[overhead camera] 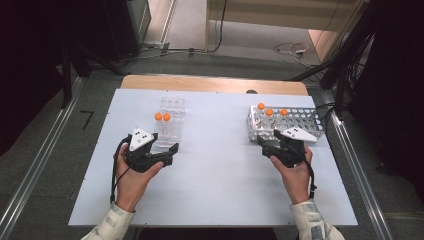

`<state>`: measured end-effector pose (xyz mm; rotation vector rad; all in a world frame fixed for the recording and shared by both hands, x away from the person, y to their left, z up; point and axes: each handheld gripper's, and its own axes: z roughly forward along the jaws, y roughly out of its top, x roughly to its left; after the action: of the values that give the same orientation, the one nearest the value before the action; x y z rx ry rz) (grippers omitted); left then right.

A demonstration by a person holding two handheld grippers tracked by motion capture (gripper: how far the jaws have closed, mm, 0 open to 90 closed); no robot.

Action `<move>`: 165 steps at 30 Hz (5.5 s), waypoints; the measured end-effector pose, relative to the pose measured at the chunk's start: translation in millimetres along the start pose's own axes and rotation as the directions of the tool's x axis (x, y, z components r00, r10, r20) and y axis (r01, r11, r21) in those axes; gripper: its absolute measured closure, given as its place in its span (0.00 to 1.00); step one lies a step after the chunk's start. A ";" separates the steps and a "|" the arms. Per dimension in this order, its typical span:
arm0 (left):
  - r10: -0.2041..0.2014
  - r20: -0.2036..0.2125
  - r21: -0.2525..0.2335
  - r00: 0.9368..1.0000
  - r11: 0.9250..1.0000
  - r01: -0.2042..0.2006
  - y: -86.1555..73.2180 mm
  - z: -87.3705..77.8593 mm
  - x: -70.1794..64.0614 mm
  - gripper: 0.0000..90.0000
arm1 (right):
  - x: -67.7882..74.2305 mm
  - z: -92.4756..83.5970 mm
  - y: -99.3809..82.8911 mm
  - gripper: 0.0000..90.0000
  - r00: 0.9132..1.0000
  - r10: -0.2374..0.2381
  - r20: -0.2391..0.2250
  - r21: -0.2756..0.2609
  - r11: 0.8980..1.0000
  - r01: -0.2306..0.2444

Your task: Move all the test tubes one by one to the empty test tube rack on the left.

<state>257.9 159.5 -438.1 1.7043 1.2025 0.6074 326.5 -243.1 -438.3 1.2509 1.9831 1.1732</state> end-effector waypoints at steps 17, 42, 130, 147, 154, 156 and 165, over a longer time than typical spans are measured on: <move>-0.009 0.003 -0.011 1.000 1.000 0.009 0.3 -5.1 1.1 0.24 | -42.2 15.3 14.9 0.38 0.983 0.064 0.169 -0.006 0.998 -0.064; -0.014 0.017 -0.007 1.000 1.000 0.014 0.0 -6.6 2.5 0.24 | -55.7 53.6 16.8 0.67 0.981 0.073 0.177 0.022 0.997 -0.078; -0.012 0.039 0.018 0.999 1.000 0.011 -2.0 -0.9 -4.6 0.23 | 20.3 -21.3 12.8 0.80 0.993 -0.073 -0.088 -0.077 0.995 0.067; -0.003 0.072 0.002 0.997 1.000 0.003 2.6 3.2 -17.3 0.23 | 66.6 -1.8 5.2 0.80 0.969 -0.154 -0.191 -0.042 0.988 0.149; -0.007 0.099 -0.007 0.995 1.000 0.007 7.3 2.1 -24.4 0.23 | 89.3 6.4 3.6 0.80 0.955 -0.178 -0.235 -0.031 0.984 0.176; -0.002 0.110 -0.017 0.994 1.000 0.004 10.4 1.2 -27.7 0.23 | 97.6 8.7 3.9 0.80 0.949 -0.189 -0.251 -0.033 0.982 0.187; 0.023 0.146 -0.044 0.989 0.999 -0.017 19.6 1.7 -43.9 0.23 | 131.2 17.7 4.0 0.80 0.923 -0.224 -0.314 -0.031 0.974 0.226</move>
<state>250.7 117.1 -416.5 1.6967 1.0628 0.5066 284.0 -117.7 -440.5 0.8457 2.2895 1.3154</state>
